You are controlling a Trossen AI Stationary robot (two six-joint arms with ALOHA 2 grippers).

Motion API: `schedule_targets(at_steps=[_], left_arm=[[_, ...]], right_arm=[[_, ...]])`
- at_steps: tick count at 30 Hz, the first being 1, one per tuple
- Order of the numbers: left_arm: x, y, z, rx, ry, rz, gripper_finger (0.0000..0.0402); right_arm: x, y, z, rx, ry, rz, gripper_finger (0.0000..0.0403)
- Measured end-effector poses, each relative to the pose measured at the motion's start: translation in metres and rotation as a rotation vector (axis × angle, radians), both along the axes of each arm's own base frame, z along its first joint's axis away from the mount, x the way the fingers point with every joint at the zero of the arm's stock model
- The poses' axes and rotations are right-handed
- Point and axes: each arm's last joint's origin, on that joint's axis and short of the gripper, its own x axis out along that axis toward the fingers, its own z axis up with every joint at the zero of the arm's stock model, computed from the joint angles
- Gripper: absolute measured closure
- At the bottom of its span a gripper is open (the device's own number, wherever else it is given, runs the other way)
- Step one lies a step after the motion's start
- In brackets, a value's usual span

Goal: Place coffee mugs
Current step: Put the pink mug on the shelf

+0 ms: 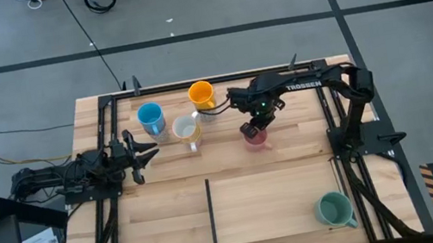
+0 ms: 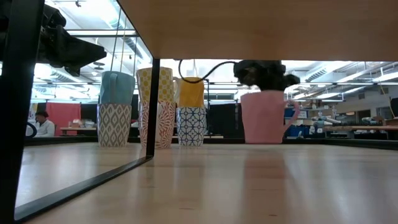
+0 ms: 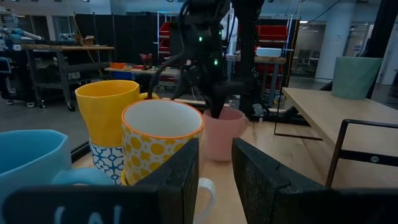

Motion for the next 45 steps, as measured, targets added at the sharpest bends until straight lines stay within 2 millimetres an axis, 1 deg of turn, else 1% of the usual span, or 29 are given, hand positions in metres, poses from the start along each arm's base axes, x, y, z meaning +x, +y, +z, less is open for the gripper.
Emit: schedule_targets(at_steps=[3,6,9,12,17,22,29,32,35,39,45], left_arm=[[0.000,0.000,0.000,0.000,0.000,0.000,0.0299],[0.000,0.000,0.000,0.000,0.000,0.000,0.0299],[0.000,0.000,0.000,0.000,0.000,0.000,0.0299],[0.000,0.000,0.000,0.000,0.000,0.000,0.0299],[0.000,0.000,0.000,0.000,0.000,0.000,0.0299],[0.000,0.000,0.000,0.000,0.000,0.000,0.0299],[0.000,0.000,0.000,0.000,0.000,0.000,0.0299],[0.000,0.000,0.000,0.000,0.000,0.000,0.0299],[0.000,0.000,0.000,0.000,0.000,0.000,0.0299],[0.000,0.000,0.000,0.000,0.000,0.000,0.0299],[0.000,0.000,0.000,0.000,0.000,0.000,0.0299]], right_arm=[[0.000,0.000,0.018,0.007,0.017,0.017,0.0378],[0.000,0.001,0.041,0.007,0.014,0.030,0.0378],[0.000,0.006,0.067,0.007,0.014,0.049,0.0378],[0.001,0.014,0.094,-0.005,-0.033,0.072,0.0378],[0.004,0.038,0.130,-0.007,-0.157,0.099,0.0378],[-0.002,0.076,0.153,0.012,-0.226,0.119,0.0378],[-0.025,0.147,0.170,0.071,-0.239,0.109,0.0377],[-0.036,0.177,0.173,0.082,-0.230,0.100,0.0377],[-0.045,0.203,0.173,0.069,-0.215,0.062,0.0377],[-0.053,0.228,0.170,0.038,-0.201,-0.013,0.0375],[-0.061,0.250,0.166,0.032,-0.201,-0.093,0.0375]])
